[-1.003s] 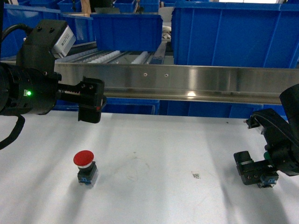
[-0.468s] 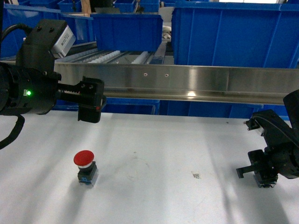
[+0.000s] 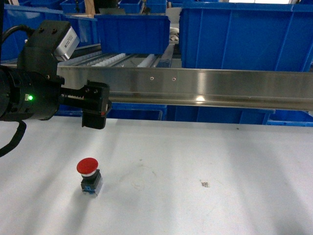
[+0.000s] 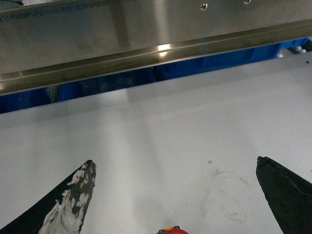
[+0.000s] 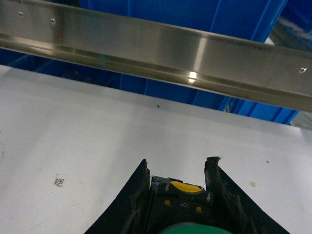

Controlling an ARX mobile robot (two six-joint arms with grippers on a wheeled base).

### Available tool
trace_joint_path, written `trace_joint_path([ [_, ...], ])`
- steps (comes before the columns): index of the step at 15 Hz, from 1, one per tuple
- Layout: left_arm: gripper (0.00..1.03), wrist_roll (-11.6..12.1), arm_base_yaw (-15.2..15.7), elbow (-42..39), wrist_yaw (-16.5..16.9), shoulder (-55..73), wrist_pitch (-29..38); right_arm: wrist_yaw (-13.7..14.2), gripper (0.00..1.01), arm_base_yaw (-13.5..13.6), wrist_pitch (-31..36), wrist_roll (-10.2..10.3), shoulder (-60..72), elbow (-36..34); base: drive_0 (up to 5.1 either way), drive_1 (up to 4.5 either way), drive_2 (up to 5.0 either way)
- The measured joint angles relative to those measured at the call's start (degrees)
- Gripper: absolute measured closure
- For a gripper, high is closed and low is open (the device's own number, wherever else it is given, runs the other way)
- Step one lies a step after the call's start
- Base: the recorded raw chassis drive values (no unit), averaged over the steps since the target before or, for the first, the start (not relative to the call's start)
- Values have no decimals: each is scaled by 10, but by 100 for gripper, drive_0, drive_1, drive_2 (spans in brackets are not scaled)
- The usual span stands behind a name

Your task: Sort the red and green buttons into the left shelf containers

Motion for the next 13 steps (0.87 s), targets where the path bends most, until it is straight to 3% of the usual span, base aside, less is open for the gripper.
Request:
trace_joint_path([
  [3, 5, 0, 0, 0, 0, 0, 0, 45, 72, 27, -37, 7, -171, -103, 0, 0, 0],
  [5, 5, 0, 0, 0, 0, 0, 0, 68, 72, 31, -9, -2, -245, -145, 0, 0, 0],
  [10, 5, -2, 0, 0, -8, 0, -4, 69, 72, 31, -14, -11, -236, -145, 0, 0, 0],
  [13, 5, -43, -13, 16, -48, 42, -65, 69, 72, 31, -14, -11, -236, -145, 0, 0, 0],
])
